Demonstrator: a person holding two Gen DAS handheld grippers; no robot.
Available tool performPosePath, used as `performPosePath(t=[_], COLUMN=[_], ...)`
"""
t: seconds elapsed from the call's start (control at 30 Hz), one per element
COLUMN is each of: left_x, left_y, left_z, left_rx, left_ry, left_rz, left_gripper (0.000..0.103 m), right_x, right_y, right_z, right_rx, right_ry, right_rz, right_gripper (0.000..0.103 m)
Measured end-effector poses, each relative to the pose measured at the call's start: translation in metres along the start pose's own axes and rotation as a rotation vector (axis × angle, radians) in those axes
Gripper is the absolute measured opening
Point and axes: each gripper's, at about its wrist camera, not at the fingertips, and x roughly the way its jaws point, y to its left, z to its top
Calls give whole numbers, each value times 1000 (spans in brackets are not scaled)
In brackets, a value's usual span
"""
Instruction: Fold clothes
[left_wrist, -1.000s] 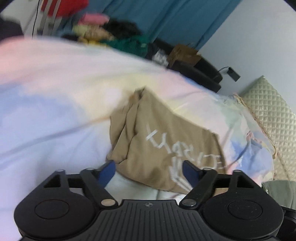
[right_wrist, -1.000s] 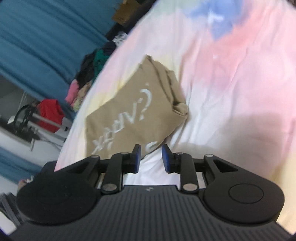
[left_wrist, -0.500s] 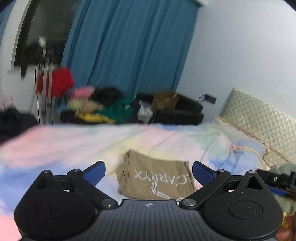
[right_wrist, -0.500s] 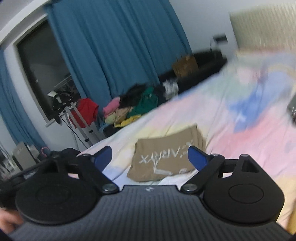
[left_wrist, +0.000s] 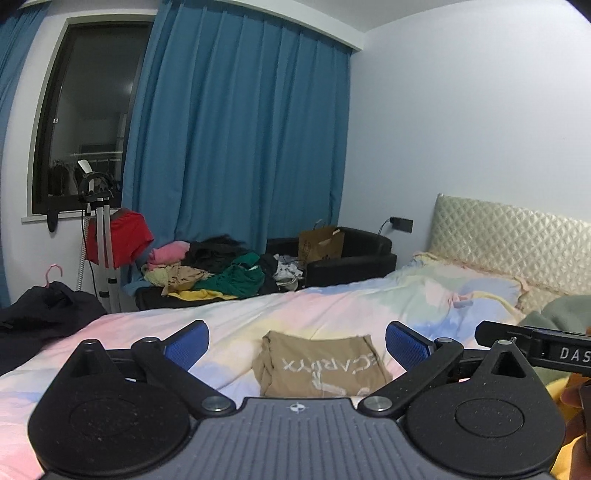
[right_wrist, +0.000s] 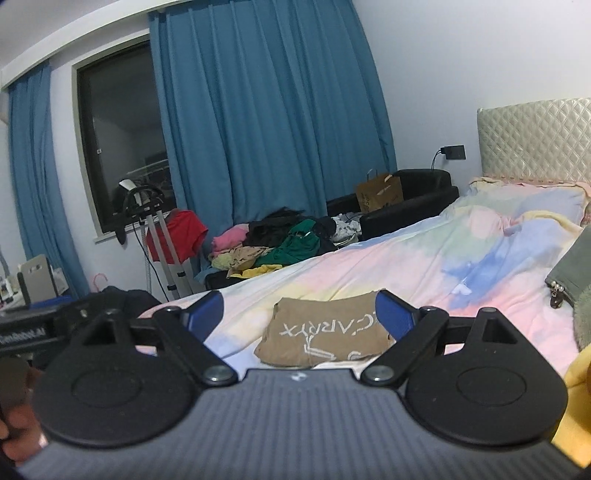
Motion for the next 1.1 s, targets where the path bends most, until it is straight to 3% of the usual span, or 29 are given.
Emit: performPosePath(t=[0.27, 0.67, 0.87, 1.1], left_x=[-10, -11, -12, -7], left_y=[0, 20, 7, 7], left_z=[-35, -66, -73, -80], left_rx=[-3, -51, 60, 28], left_ry=[0, 21, 7, 18], left_rz=[10, 26, 70, 48], left_gripper=[103, 103, 103, 103], right_x=[-3, 8, 11, 12], right_y=[14, 22, 24, 24], right_z=[-37, -65, -75, -87], right_rx=[-52, -96, -96, -102], right_ry=[2, 0, 1, -11], right_rz=[2, -30, -39, -54], right_gripper=[90, 90, 90, 90])
